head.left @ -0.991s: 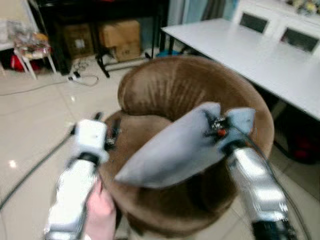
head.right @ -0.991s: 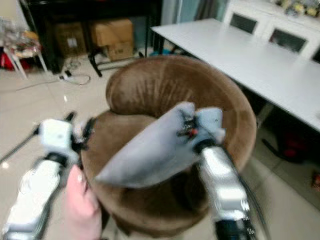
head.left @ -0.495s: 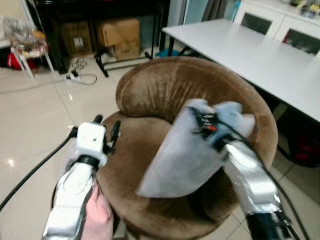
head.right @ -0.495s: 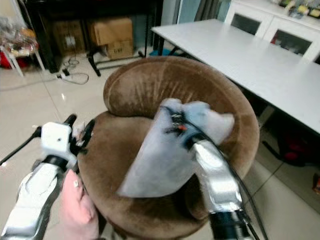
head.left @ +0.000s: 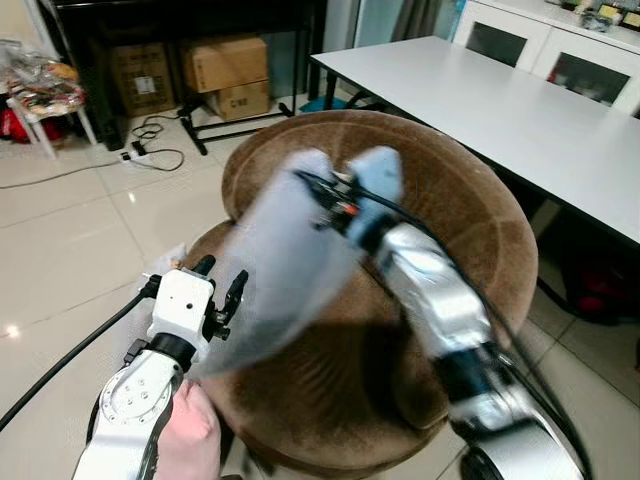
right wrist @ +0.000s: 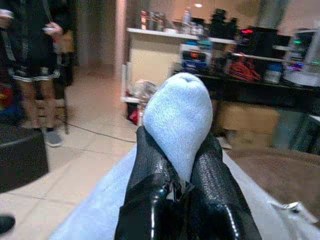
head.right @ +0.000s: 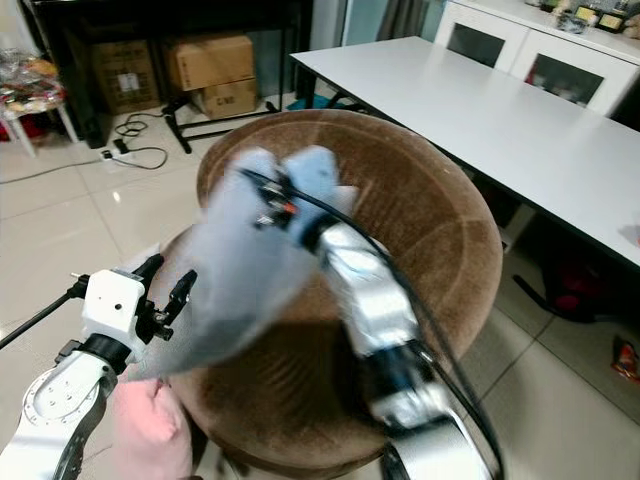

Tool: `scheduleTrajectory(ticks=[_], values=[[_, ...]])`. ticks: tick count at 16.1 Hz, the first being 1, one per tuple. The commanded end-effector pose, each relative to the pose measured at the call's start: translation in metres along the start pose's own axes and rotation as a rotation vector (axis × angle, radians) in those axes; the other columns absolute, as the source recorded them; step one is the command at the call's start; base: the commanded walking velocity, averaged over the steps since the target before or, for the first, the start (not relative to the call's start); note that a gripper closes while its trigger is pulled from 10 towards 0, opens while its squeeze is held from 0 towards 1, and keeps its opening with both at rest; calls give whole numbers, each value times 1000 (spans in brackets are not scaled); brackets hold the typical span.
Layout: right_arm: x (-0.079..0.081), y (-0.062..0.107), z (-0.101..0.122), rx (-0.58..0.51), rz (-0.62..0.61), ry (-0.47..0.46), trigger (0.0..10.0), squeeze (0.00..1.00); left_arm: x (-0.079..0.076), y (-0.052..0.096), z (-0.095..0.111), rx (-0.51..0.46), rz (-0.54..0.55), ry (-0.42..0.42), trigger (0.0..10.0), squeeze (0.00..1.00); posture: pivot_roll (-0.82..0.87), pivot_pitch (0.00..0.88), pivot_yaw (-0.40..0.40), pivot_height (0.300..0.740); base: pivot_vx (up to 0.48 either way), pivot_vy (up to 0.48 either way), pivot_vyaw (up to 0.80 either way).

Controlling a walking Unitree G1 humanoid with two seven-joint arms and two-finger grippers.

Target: Move the pillow to the sofa from floor

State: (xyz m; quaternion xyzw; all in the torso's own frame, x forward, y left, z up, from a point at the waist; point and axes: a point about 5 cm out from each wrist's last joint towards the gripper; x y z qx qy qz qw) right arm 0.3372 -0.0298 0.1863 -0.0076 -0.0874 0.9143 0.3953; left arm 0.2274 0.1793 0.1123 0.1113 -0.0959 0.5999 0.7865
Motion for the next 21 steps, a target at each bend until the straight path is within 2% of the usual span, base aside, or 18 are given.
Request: scheduleTrajectory(ticks=[1,2,5,7,8,11,12,14,16,17,18,19,20,21], values=[[-6,-4,14,-80,-13,-7,10000,0,-2,2,2,4,-17,-8,10000,0,54,0,-101,740,0,0,0],[-9,-6,14,-89,-15,-24,10000,0,-2,4,2,6,-18,-8,10000,0,60,0,-106,740,0,0,0],[-33,-3,11,-122,-46,-80,10000,0,0,12,2,20,-13,-12,10000,0,92,0,-123,740,0,0,0],[-70,13,9,-127,-155,-83,10000,0,2,16,3,28,-15,-19,10000,0,108,0,-126,740,0,0,0],[-75,16,9,-129,-175,-86,10000,0,2,16,3,29,-16,-20,10000,0,108,0,-126,740,0,0,0],[-117,55,-10,-65,-321,-96,10000,0,4,16,5,29,-30,-27,10000,0,117,0,-115,740,0,0,0],[-124,65,-18,-35,-350,-106,10000,0,4,16,5,28,-36,-29,10000,0,115,0,-111,740,0,0,0],[-134,88,-40,83,-415,-100,10000,0,3,14,6,26,-53,-30,10000,0,107,0,-100,740,0,0,0],[-140,126,-78,325,-519,-39,10000,0,1,10,7,22,-72,-31,10000,0,107,0,-98,740,0,0,0],[-146,147,-89,418,-612,-10,10000,0,0,9,7,20,-76,-31,10000,0,108,0,-98,740,0,0,0],[-149,154,-92,446,-651,1,10000,0,-1,9,7,19,-77,-31,10000,0,111,0,-101,740,0,0,0],[-155,167,-94,476,-724,10,10000,125,-1,9,8,19,-81,-31,10000,0,112,0,-101,740,0,0,0],[-156,173,-96,485,-747,-3,10000,510,-2,9,8,19,-84,-30,10000,0,112,0,-101,740,0,0,0],[-156,174,-96,488,-748,-6,10000,510,-2,9,8,19,-85,-30,10000,0,111,0,-100,740,0,0,0]])
Point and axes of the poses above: a point about 5 cm out from each wrist's last joint towards the gripper, its own y axis pointing back from the gripper into the wrist, its own z axis along the axis of the wrist's last joint, x = y × z, and after that the axes turned 3 degrees about -y, right-handed
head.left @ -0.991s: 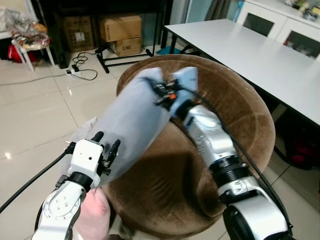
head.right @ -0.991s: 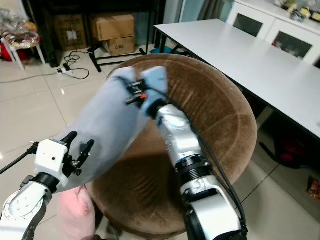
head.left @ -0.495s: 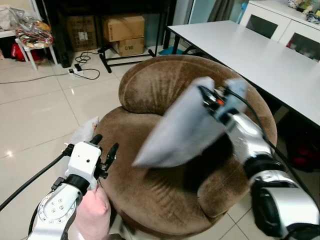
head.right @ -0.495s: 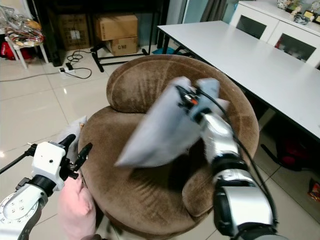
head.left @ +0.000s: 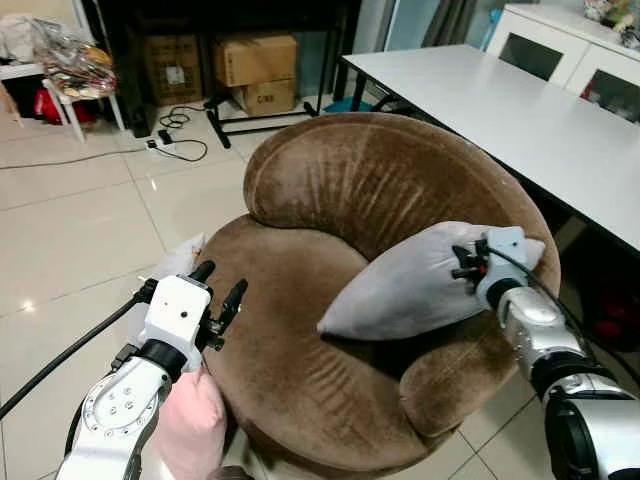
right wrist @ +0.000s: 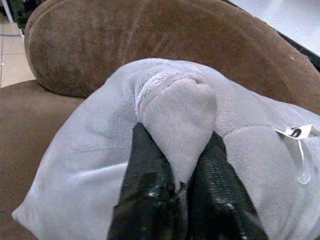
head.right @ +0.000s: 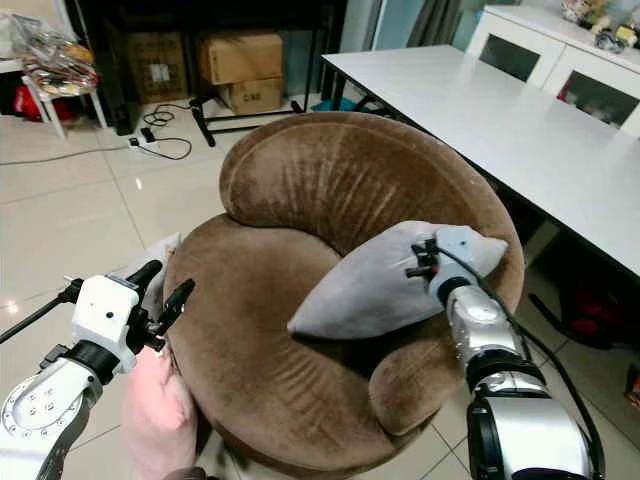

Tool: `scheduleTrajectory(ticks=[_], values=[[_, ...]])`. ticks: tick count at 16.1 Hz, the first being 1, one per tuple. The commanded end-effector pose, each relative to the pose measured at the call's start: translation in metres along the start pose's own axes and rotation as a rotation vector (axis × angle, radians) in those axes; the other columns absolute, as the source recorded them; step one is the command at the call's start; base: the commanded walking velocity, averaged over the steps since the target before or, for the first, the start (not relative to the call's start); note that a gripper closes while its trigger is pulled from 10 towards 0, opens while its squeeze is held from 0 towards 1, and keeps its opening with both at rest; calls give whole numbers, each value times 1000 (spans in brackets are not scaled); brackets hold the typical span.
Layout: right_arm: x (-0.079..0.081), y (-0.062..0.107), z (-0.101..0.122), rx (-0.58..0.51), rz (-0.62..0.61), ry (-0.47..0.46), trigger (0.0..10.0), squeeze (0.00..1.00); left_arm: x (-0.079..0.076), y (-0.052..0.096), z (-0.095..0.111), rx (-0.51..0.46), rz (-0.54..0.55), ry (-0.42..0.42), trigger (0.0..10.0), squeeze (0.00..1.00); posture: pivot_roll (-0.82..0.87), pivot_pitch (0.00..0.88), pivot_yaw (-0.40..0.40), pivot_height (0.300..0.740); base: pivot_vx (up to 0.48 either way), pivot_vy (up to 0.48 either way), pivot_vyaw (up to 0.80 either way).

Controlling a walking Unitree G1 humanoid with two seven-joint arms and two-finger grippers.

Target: Move the pillow to the sofa from floor

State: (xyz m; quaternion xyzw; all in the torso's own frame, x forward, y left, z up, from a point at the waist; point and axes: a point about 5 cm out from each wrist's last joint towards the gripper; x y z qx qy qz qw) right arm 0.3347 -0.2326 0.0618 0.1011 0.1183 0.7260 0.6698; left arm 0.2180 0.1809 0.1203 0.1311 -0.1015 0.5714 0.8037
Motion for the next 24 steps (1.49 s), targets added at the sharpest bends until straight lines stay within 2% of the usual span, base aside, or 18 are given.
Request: scheduleTrajectory(ticks=[1,5,7,10,11,13,15,18,22,23,24], values=[[-15,8,-13,51,-64,-25,10000,1000,-3,-2,1,2,-23,4,10000,0,110,0,-97,740,0,0,0],[-26,14,-11,-11,-57,-84,10000,1000,-5,-4,2,-7,-32,3,10000,0,107,0,-100,740,0,0,0],[-36,29,-22,-60,-3,-101,10000,1000,-7,-5,2,-13,-31,9,10000,0,103,0,-109,740,0,0,0],[-29,47,-45,-86,106,-169,10000,1000,-10,-8,1,-17,-43,18,10000,0,78,0,-95,740,0,0,0],[-20,58,-58,-86,172,-143,10000,1000,-11,-11,1,-22,-54,21,10000,0,63,0,-83,740,0,0,0],[-7,69,-65,-112,258,-139,10000,1000,-13,-14,2,-25,-66,24,10000,0,54,0,-74,740,0,0,0],[5,81,-65,-137,344,-109,10000,1000,-14,-16,1,-25,-79,27,10000,0,34,0,-60,740,0,0,0],[8,100,-58,-144,431,-103,10000,1000,-17,-15,0,-25,-85,32,10000,0,26,0,-62,740,0,0,0],[5,120,-52,-114,520,-60,10000,1000,-19,-13,-2,-19,-86,39,10000,0,18,0,-69,740,0,0,0],[2,127,-49,-96,543,-47,10000,1000,-19,-12,-2,-18,-84,41,10000,0,17,0,-71,740,0,0,0],[-5,131,-44,-100,509,-36,10000,1000,-19,-12,-2,-19,-78,44,10000,0,15,0,-71,740,0,0,0]])
Point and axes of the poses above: a point about 5 cm out from each wrist's last joint towards the gripper, its own y axis pointing back from the gripper into the wrist, its own z axis along the axis of the wrist's last joint, x = y × z, and after that the axes turned 3 degrees about -y, right-handed
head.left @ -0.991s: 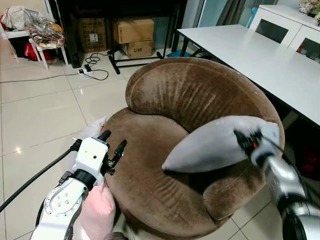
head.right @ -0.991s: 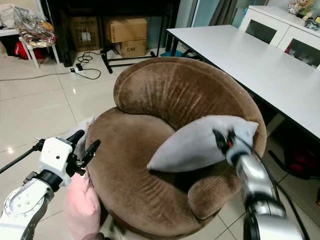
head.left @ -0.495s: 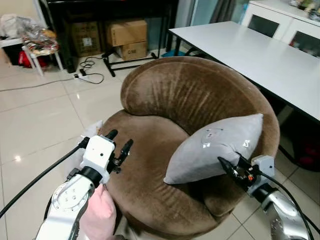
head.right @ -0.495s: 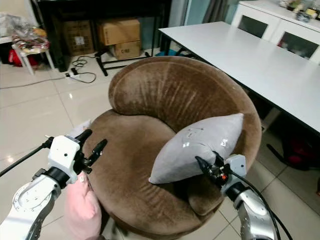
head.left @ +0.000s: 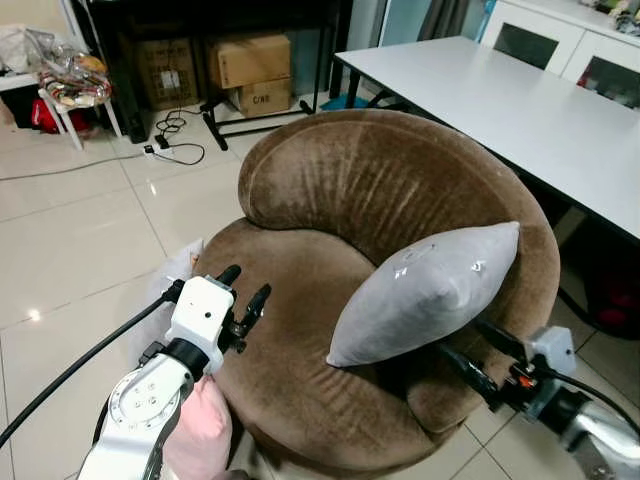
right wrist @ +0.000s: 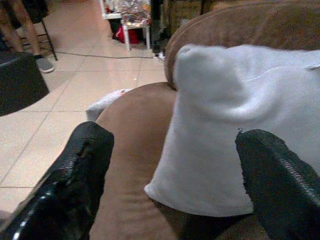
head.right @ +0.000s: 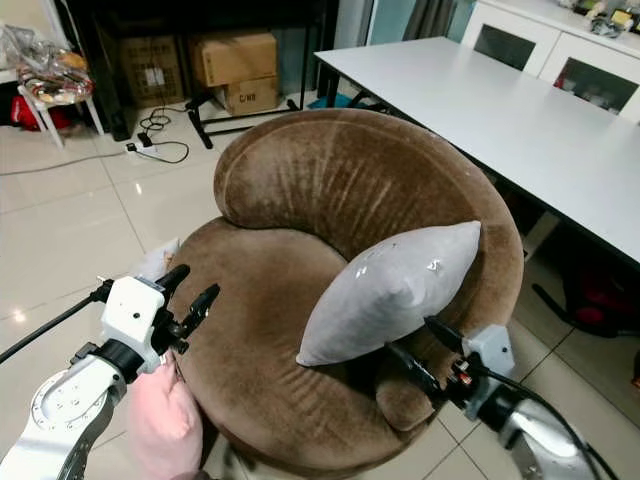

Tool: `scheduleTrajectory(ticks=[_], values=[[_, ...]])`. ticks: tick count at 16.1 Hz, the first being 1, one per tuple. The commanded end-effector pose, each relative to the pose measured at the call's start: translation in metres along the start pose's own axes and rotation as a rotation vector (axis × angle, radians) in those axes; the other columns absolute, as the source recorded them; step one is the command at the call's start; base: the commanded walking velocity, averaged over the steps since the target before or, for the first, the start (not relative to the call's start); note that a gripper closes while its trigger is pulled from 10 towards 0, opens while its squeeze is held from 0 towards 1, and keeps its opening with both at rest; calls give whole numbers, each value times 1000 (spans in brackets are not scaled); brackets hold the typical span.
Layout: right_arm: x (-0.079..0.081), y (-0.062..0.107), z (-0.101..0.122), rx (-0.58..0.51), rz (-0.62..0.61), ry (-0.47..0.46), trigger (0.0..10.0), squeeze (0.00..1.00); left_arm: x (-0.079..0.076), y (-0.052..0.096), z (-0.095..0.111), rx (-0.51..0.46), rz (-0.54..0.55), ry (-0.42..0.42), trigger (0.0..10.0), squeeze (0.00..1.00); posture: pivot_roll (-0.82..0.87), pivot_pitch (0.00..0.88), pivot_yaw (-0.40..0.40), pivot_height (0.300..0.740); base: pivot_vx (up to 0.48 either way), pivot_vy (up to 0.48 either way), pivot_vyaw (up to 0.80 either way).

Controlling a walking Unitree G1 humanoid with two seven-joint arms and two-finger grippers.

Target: Move the pillow to the sofa from floor

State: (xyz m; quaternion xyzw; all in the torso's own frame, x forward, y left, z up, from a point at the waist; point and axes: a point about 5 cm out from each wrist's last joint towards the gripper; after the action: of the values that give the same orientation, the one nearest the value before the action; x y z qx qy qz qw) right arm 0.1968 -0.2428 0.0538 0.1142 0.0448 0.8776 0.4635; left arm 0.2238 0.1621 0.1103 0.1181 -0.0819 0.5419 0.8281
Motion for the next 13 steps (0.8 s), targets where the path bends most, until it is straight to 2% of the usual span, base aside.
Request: scheduleTrajectory(ticks=[1,2,3,4,5,6,7,8,10,12,13], values=[[-14,8,16,-53,-98,18,10000,1000,2,-1,1,-12,21,4,10000,0,12,0,-69,740,0,0,0],[-17,9,19,-70,-128,23,10000,1000,3,-1,2,-13,31,6,10000,0,11,0,-67,740,0,0,0],[-27,3,37,-153,-249,20,10000,1000,9,-5,2,-12,89,-11,10000,0,7,0,-64,740,0,0,0],[-26,-3,43,-166,-289,8,10000,1000,11,-6,3,-19,113,-17,10000,0,7,0,-63,740,0,0,0],[-20,-12,49,-178,-325,5,10000,75,14,-6,4,-27,136,-14,10000,0,6,0,-64,740,0,0,0],[-15,-18,50,-189,-339,-22,10000,0,15,-6,4,-31,151,-14,10000,0,7,0,-64,740,0,0,0],[-5,-30,49,-184,-411,-97,10000,0,17,-6,5,-30,188,-23,10000,0,9,0,-70,740,0,0,0],[3,-38,47,-164,-502,-122,10000,0,19,-5,4,-29,227,-22,10000,0,10,0,-71,740,0,0,0],[19,-51,48,-140,-499,-135,10000,0,20,-4,3,-27,252,-6,10000,0,8,0,-72,740,0,0,0],[36,-66,50,-68,-494,-11,10000,0,17,-5,2,-24,262,-5,10000,0,7,0,-74,740,0,0,0],[38,-69,52,-40,-486,151,10000,0,16,-5,1,-25,269,-16,10000,0,8,0,-76,740,0,0,0]])
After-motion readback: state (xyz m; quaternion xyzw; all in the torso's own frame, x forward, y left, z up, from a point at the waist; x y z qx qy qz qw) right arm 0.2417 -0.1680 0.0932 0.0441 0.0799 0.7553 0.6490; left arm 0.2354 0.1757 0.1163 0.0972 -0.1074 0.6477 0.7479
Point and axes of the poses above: a point about 5 cm out from each wrist's last joint towards the gripper, its own y axis pointing back from the gripper into the wrist, its own z axis along the axis of the wrist's last joint, x = y × z, and after that the axes turned 3 degrees about -y, right-handed
